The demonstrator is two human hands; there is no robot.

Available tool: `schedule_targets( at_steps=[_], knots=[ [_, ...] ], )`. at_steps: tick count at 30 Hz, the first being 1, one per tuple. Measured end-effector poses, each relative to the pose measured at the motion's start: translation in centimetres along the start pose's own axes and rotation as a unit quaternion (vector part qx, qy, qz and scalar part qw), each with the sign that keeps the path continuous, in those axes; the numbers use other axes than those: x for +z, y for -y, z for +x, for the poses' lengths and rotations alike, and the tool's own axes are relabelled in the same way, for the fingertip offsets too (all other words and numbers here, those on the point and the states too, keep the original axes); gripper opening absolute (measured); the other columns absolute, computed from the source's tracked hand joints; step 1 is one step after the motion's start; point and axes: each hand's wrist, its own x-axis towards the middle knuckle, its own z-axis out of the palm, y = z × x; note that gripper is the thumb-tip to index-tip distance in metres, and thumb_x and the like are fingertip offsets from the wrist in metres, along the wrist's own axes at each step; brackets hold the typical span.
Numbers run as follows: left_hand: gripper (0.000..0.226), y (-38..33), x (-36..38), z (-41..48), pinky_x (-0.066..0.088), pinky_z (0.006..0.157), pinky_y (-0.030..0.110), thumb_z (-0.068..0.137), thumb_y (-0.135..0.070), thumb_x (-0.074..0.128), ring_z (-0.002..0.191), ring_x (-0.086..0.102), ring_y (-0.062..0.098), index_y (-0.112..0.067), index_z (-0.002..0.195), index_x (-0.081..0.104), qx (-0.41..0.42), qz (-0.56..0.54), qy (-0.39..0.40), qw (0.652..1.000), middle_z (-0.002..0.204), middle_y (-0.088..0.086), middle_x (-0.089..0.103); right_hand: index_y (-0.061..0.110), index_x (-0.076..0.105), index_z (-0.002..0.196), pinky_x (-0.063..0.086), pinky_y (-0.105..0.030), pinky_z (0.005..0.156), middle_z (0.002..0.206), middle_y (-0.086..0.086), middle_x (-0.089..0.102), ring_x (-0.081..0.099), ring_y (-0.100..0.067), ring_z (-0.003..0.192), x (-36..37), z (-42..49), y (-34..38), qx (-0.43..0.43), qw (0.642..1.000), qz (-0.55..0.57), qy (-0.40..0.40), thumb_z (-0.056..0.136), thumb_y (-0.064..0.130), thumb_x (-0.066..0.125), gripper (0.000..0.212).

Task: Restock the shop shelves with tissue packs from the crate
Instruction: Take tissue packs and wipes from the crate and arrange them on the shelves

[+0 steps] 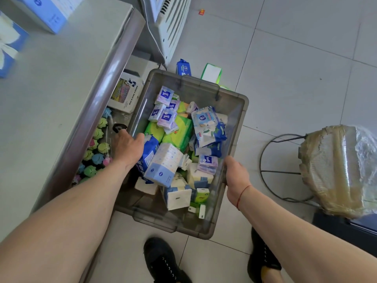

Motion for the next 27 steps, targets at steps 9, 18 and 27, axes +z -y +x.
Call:
schedule_targets(
  at_steps=[9, 18, 27],
  knots=[
    [0.058, -2.4, -2.8, -6.7, 0.037, 0.112, 0.046, 0.098, -0.041, 0.058, 0.134, 0.039, 0.029, -0.010, 0.144, 0.043, 0.092, 0.007, -0.016, 0.996, 0.141, 0.012, 0.044, 0.029, 0.042, 0.151, 0.047, -0.049, 0.108, 0.149, -0.001, 0.038, 0.044, -0.024, 0.133, -1.0, -5.2, 5.4, -0.155, 0.953, -0.250, 0.080, 0.093, 0.025, 0.058, 0.060],
    [0.021, -7.9, -14.7, -25.9, 0.045, 0.083, 0.030, 0.102, -0.038, 0.054, 0.100, 0.063, 0.015, -0.024, 0.108, 0.068, 0.033, -0.128, 0.017, 0.991, 0.106, -0.007, 0.068, 0.019, 0.064, 0.131, 0.052, -0.023, 0.070, 0.116, 0.000, 0.066, 0.064, -0.016, 0.087, -6.7, -23.3, 14.6, -0.173, 0.859, -0.433, 0.213, 0.100, 0.025, 0.054, 0.033],
    [0.017, -12.0, -18.5, -33.2, 0.047, 0.078, 0.032, 0.103, -0.045, 0.049, 0.095, 0.063, 0.011, -0.032, 0.102, 0.060, -0.021, -0.203, 0.044, 0.978, 0.097, -0.014, 0.066, 0.023, 0.066, 0.126, 0.057, -0.034, 0.087, 0.119, 0.001, 0.066, 0.067, -0.021, 0.099, -8.4, -31.4, 20.1, -0.192, 0.781, -0.545, 0.237, 0.099, 0.030, 0.053, 0.030]
  ],
)
